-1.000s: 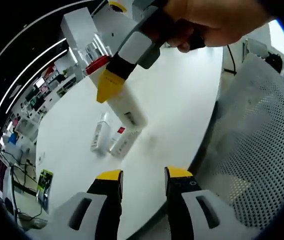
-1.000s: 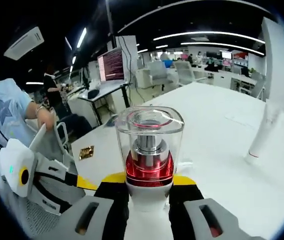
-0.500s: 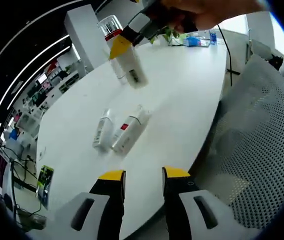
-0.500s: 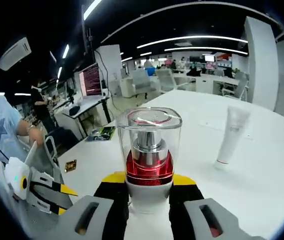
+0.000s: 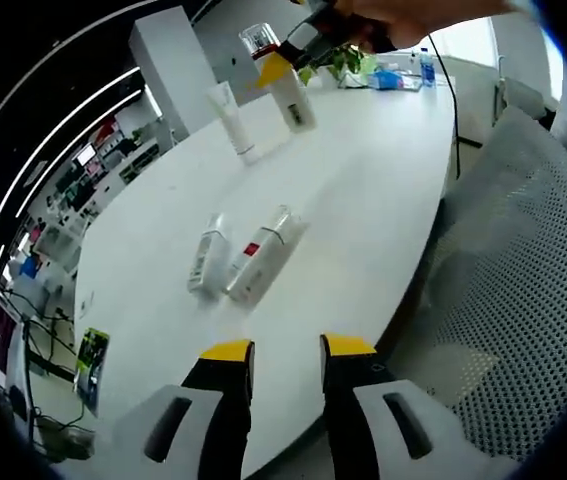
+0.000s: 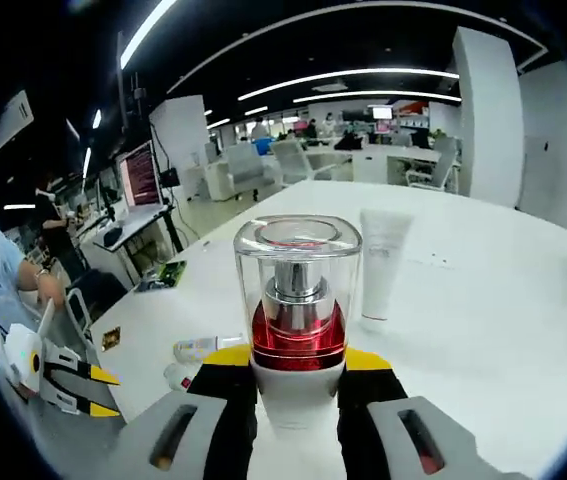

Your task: Arrange the skincare products in the storage area until every visible bottle or jar stands upright without overlapping.

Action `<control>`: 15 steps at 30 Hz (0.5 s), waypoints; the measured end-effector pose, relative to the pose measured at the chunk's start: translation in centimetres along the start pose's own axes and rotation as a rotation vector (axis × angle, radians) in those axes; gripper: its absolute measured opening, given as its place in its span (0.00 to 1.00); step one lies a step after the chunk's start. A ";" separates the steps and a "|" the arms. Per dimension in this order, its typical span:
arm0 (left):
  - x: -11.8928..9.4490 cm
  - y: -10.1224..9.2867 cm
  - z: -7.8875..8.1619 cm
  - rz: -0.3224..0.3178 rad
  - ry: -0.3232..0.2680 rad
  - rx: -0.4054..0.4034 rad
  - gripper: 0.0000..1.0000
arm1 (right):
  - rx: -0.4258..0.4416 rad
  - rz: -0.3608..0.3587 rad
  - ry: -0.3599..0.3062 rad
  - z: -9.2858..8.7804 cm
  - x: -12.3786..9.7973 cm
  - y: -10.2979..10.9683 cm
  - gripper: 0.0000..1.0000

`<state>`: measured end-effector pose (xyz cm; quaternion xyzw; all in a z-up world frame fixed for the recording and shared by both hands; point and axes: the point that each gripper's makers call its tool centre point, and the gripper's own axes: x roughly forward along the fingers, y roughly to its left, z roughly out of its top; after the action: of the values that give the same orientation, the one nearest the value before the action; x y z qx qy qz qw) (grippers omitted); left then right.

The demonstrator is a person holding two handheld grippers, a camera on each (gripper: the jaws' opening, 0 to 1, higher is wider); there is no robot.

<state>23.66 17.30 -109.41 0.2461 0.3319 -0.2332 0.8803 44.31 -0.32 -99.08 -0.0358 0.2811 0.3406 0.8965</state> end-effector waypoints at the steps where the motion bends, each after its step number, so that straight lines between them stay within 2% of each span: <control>1: 0.0 0.0 0.0 0.000 0.002 0.000 0.22 | 0.006 -0.008 -0.001 0.0 -0.1 -0.6 0.24; 15: 0.1 0.1 -0.2 0.004 0.014 -0.006 0.22 | 0.051 -0.040 -0.001 -0.6 -0.8 -3.0 0.24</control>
<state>23.67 17.46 -109.53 0.2456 0.3384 -0.2288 0.8791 45.47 -3.24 -99.57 -0.0182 0.2885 0.3154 0.9038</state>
